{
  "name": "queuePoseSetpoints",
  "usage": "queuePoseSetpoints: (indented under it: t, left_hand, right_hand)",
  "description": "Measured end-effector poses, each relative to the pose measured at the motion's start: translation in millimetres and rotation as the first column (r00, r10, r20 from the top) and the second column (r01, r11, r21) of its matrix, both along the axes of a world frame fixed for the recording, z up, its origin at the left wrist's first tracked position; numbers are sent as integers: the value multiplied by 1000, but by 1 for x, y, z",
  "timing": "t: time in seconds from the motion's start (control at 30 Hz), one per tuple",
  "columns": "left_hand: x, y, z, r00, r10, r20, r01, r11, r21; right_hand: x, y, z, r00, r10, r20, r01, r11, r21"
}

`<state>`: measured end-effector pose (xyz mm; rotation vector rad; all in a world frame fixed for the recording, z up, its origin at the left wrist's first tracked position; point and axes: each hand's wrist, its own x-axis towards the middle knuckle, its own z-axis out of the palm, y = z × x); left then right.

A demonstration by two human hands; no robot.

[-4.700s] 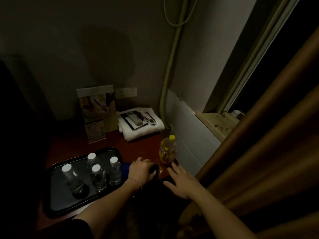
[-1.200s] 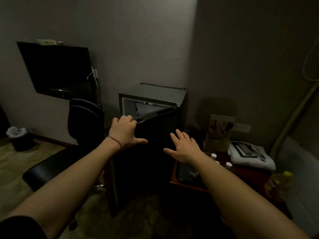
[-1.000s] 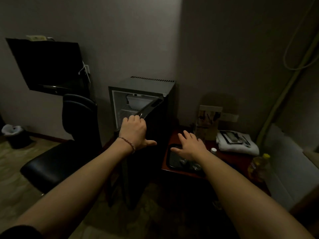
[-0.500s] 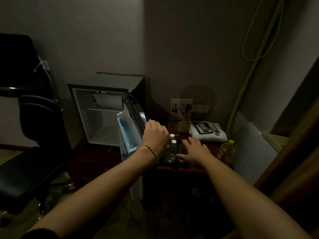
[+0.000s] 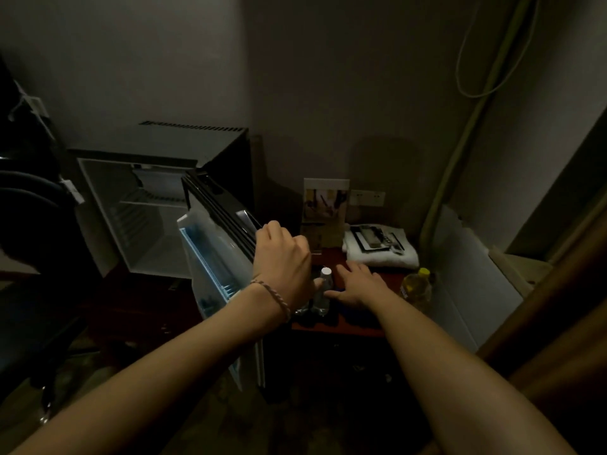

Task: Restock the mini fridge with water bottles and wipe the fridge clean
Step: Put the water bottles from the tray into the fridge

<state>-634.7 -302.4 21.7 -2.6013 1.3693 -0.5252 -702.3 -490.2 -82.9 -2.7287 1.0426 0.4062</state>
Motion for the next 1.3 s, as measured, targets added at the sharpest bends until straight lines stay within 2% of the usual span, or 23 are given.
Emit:
queuePoseSetpoints:
  t: [0.1,0.17,0.27,0.33,0.47,0.63,0.8,0.93,1.1,1.2,1.3]
  left_hand:
    - [-11,-3,-3,996,74,50,-74,997,-5]
    - [-27,-10,-7,996,57,71,-52,996,-74]
    - [-51,-44,-19,999,-46,-15,43,990,-137]
    - [-47,-74,-37,994,-26,-111,13,994,-109]
    - [-12,-119,-87,944,116,-308,-134,990,-40]
    - [30,-148,-145,766,296,-571,-340,940,31]
    - [70,-171,-189,666,334,-667,-428,904,26]
    - [97,-190,-206,646,317,-694,-411,911,34]
    - [118,-209,-227,567,317,-760,-380,920,100]
    - [122,-215,-240,565,319,-761,-377,920,106]
    - [124,-214,-251,573,256,-778,-397,918,9]
  right_hand:
    - [5,-25,-7,994,108,0,-108,993,-39]
    - [10,-42,-12,983,181,-24,-182,982,-58]
    - [16,-68,-14,959,279,-43,-281,959,-43]
    - [17,-83,-17,949,312,-53,-314,949,-38]
    - [18,-104,-28,936,343,-76,-346,938,-28]
    - [33,-125,-54,934,355,-31,-354,935,34]
    - [54,-140,-81,937,350,16,-350,934,63]
    - [75,-147,-96,934,352,60,-356,932,65]
    - [100,-154,-112,946,320,60,-325,940,108]
    - [106,-156,-124,946,322,46,-325,936,137]
    - [108,-156,-133,948,312,60,-318,935,157]
